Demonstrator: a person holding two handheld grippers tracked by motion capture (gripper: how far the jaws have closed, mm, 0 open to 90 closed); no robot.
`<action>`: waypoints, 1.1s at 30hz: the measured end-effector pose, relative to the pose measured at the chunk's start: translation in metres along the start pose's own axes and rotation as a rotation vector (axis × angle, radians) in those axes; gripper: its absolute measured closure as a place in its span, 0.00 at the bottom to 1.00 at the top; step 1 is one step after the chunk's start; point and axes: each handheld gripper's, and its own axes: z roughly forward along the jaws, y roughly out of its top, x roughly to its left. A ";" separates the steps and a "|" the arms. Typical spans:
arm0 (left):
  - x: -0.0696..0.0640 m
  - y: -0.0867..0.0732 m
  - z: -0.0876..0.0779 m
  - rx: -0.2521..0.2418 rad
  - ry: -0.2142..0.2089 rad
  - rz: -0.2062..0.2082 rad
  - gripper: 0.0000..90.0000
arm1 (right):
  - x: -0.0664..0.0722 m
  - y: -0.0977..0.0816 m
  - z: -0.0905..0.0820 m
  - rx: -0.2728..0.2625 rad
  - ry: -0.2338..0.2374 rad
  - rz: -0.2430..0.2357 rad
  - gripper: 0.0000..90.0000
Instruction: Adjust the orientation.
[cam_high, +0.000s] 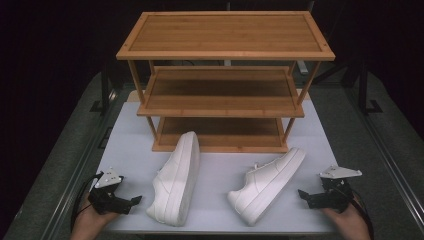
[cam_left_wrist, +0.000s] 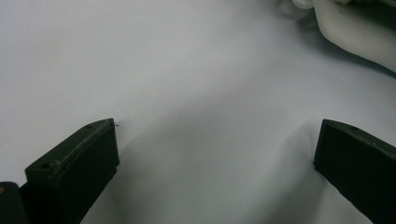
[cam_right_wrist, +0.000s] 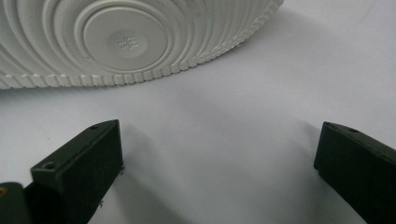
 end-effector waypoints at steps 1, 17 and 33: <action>0.000 0.000 0.000 0.000 0.001 0.001 0.00 | 0.000 0.000 0.000 0.001 0.000 0.001 0.01; -0.001 -0.002 -0.008 -0.053 -0.038 0.031 0.34 | 0.000 0.000 0.000 0.001 0.000 0.003 0.01; -0.014 0.020 -0.009 -0.125 -0.230 -0.003 1.00 | 0.000 0.000 0.000 -0.002 0.000 0.004 0.01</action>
